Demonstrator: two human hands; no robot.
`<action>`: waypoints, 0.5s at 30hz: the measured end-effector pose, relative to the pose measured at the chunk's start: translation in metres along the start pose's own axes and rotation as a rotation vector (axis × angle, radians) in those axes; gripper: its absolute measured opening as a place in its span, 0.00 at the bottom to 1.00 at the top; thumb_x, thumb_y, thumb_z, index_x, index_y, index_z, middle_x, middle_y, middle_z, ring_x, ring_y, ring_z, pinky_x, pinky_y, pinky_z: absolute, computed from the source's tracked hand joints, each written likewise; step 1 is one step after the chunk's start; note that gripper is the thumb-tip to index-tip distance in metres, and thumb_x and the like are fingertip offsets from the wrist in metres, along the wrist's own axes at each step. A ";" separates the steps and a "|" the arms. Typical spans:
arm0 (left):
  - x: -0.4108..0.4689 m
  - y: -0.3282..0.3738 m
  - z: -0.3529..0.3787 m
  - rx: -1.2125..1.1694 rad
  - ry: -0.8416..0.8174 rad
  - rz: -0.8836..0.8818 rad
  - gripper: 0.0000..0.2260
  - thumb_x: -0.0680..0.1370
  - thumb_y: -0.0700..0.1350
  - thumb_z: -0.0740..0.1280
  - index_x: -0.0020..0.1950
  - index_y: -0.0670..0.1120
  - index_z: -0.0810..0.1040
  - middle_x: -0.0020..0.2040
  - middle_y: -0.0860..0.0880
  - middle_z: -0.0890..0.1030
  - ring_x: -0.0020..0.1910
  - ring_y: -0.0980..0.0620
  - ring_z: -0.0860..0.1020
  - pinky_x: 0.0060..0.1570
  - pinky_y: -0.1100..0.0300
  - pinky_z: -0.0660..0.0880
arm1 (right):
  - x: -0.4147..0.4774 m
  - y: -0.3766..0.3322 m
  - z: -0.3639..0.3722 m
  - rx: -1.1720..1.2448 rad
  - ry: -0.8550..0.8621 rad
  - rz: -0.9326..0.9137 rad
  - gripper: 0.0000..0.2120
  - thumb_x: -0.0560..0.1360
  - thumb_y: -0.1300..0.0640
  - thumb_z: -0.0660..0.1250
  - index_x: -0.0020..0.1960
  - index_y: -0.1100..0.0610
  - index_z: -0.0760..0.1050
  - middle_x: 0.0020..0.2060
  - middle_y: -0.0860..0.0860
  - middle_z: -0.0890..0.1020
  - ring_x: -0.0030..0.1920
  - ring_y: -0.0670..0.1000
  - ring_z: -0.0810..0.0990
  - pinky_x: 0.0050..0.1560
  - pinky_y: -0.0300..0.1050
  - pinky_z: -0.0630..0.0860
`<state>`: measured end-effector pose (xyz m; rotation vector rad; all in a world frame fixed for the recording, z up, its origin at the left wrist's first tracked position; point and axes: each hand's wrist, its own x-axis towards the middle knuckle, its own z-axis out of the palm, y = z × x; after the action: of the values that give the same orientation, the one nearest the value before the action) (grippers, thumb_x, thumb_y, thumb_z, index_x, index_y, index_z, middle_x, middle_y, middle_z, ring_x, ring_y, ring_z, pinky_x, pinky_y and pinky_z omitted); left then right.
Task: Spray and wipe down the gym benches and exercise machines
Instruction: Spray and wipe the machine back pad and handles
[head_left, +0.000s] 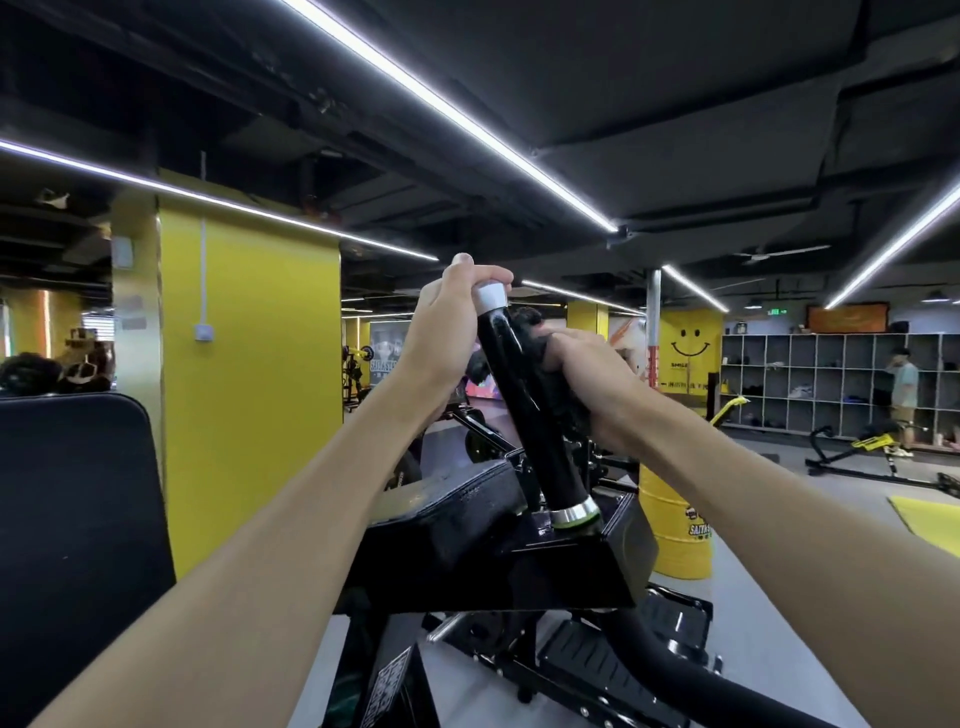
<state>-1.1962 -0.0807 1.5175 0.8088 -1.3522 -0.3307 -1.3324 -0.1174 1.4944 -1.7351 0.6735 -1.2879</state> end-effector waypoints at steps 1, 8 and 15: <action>0.000 0.000 0.000 0.004 -0.004 0.005 0.25 0.87 0.48 0.47 0.56 0.40 0.83 0.52 0.39 0.81 0.33 0.66 0.76 0.33 0.75 0.71 | -0.001 0.007 -0.005 -0.016 -0.017 0.003 0.19 0.69 0.71 0.52 0.50 0.66 0.79 0.45 0.68 0.82 0.41 0.59 0.78 0.41 0.49 0.78; -0.009 -0.013 -0.014 -0.126 -0.101 -0.059 0.14 0.85 0.49 0.53 0.65 0.54 0.75 0.57 0.50 0.79 0.55 0.51 0.77 0.53 0.51 0.76 | -0.035 0.031 -0.037 -0.532 -0.129 -0.009 0.17 0.79 0.66 0.56 0.45 0.58 0.84 0.35 0.61 0.82 0.34 0.51 0.73 0.36 0.42 0.69; -0.051 -0.013 -0.010 -0.024 -0.126 -0.274 0.16 0.83 0.54 0.53 0.50 0.45 0.76 0.38 0.47 0.77 0.34 0.51 0.75 0.32 0.57 0.69 | -0.048 -0.019 0.006 -0.589 -0.006 -0.601 0.13 0.73 0.66 0.65 0.55 0.55 0.71 0.46 0.48 0.78 0.40 0.38 0.75 0.37 0.30 0.70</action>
<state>-1.1952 -0.0540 1.4710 0.9679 -1.3527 -0.6198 -1.3433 -0.0673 1.4871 -2.5582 0.5807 -1.5777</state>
